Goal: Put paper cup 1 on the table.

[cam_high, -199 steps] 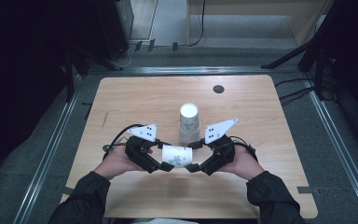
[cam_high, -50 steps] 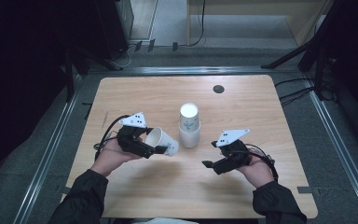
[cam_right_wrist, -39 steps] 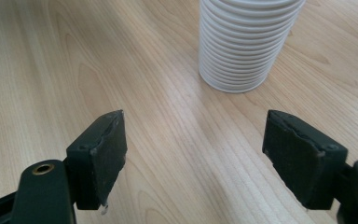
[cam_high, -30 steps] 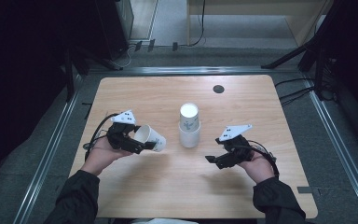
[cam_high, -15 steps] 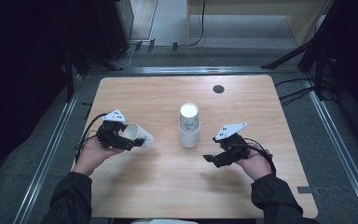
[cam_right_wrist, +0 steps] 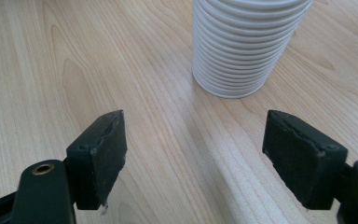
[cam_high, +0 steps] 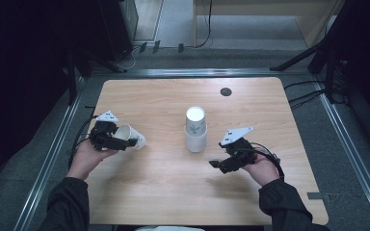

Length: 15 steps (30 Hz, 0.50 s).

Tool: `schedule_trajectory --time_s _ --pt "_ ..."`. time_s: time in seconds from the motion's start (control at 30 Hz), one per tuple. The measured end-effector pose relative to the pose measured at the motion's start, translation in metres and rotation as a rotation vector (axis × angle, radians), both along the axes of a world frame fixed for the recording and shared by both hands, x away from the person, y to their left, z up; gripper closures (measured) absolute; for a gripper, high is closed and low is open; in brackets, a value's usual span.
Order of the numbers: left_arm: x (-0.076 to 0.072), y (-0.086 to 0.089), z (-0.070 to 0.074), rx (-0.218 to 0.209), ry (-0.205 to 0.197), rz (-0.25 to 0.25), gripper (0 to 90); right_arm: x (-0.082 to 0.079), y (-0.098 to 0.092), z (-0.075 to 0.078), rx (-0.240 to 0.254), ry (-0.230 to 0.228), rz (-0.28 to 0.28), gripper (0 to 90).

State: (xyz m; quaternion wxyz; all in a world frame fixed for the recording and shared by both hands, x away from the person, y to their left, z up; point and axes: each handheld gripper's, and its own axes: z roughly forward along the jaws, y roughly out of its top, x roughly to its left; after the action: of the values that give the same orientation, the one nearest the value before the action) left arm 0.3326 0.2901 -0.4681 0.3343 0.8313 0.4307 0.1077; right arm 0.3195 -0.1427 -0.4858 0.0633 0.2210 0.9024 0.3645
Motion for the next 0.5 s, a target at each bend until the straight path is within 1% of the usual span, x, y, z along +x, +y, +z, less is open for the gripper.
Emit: schedule_trajectory --time_s 0.13,0.3,0.4,0.5 --pt "0.001 0.005 -0.001 0.032 -0.001 0.03 22.4 0.0 0.001 0.0 -0.004 0.003 0.003 22.0" --pt "0.003 0.012 -0.005 0.062 0.011 0.076 22.1 -0.001 0.002 -0.001 -0.007 0.005 0.01 22.0" --pt "0.004 0.016 -0.007 0.076 0.019 0.089 22.0 -0.001 0.002 -0.001 -0.009 0.005 0.011 22.0" --pt "0.005 0.019 -0.008 0.106 0.021 0.111 21.8 -0.001 0.003 -0.001 -0.01 0.009 0.017 22.0"
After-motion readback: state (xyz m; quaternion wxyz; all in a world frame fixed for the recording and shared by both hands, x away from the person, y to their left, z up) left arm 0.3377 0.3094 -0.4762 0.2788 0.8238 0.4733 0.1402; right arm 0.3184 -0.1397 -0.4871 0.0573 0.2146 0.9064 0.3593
